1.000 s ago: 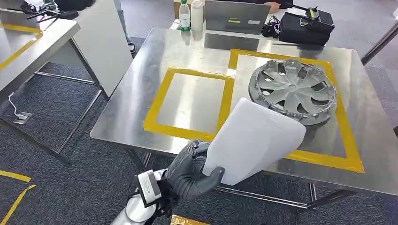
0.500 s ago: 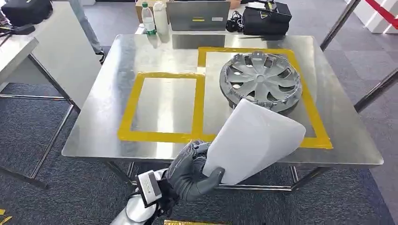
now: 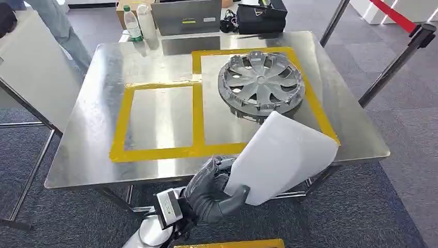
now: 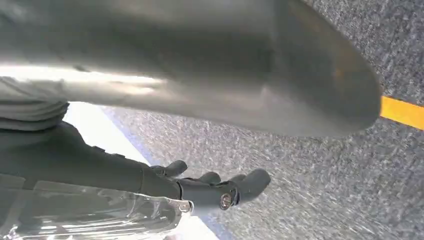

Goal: Take the parts from the cabinet and place them on the table.

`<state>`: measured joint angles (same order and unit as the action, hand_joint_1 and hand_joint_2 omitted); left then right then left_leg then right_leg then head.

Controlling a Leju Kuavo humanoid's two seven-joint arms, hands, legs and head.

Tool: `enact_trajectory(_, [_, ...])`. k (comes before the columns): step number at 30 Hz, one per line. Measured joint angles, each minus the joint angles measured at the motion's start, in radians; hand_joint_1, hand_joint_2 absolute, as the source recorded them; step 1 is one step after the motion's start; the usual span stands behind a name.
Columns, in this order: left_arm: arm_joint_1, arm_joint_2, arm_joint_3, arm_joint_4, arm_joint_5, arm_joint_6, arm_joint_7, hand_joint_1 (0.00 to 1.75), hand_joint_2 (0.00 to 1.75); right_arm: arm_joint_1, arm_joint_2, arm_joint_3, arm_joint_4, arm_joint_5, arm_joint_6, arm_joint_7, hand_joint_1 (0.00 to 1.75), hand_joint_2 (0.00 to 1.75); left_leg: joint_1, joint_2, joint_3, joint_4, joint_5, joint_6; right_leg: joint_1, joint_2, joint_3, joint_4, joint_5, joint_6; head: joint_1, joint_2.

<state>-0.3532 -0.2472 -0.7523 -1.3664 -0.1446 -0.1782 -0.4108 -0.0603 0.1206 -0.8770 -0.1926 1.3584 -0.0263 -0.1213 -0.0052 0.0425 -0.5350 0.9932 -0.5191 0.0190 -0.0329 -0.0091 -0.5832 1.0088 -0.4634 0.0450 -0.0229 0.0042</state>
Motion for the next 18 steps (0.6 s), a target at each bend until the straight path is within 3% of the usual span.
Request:
enact_trajectory(1, [-0.001, 0.0, 0.0, 0.0, -0.003, 0.0, 0.002, 1.75, 1.75, 0.0, 0.001, 0.0, 0.0, 0.002, 0.0, 0.0, 0.0, 0.0, 0.0, -0.001, 0.0, -0.001, 0.005, 0.013, 0.002, 0.001, 0.0, 0.0, 0.0, -0.001, -0.002, 0.0])
enact_trajectory(4, [-0.018, 0.0, -0.002, 0.012, -0.027, 0.002, 0.017, 1.75, 1.75, -0.001, 0.001, 0.0, 0.0, 0.014, 0.0, -0.004, 0.0, 0.0, 0.001, -0.001, 0.003, -0.009, 0.008, 0.018, 0.005, 0.002, 0.0, 0.0, -0.001, -0.006, -0.002, 0.0])
enact_trajectory(8, [-0.072, -0.007, -0.004, 0.094, -0.059, 0.015, 0.027, 1.75, 1.75, -0.004, 0.003, 0.001, 0.0, 0.015, -0.002, -0.016, 0.0, 0.0, 0.004, -0.001, 0.004, -0.015, 0.013, 0.007, 0.009, 0.002, -0.001, 0.001, 0.0, -0.012, -0.001, 0.0])
enact_trajectory(11, [-0.097, -0.014, -0.004, 0.142, -0.065, 0.019, 0.027, 1.75, 1.75, -0.004, 0.004, 0.001, 0.0, 0.015, -0.003, -0.016, 0.0, 0.0, 0.006, -0.001, 0.004, -0.016, 0.017, -0.014, 0.01, 0.002, -0.003, 0.001, 0.001, -0.014, -0.001, 0.0])
enact_trajectory(18, [-0.19, -0.042, -0.003, 0.298, -0.112, 0.042, 0.047, 1.75, 1.75, -0.003, 0.006, 0.002, 0.0, 0.02, -0.003, -0.018, 0.0, 0.0, 0.004, -0.001, 0.002, -0.012, 0.017, -0.017, 0.007, 0.001, -0.002, 0.001, 0.003, -0.014, -0.001, 0.0])
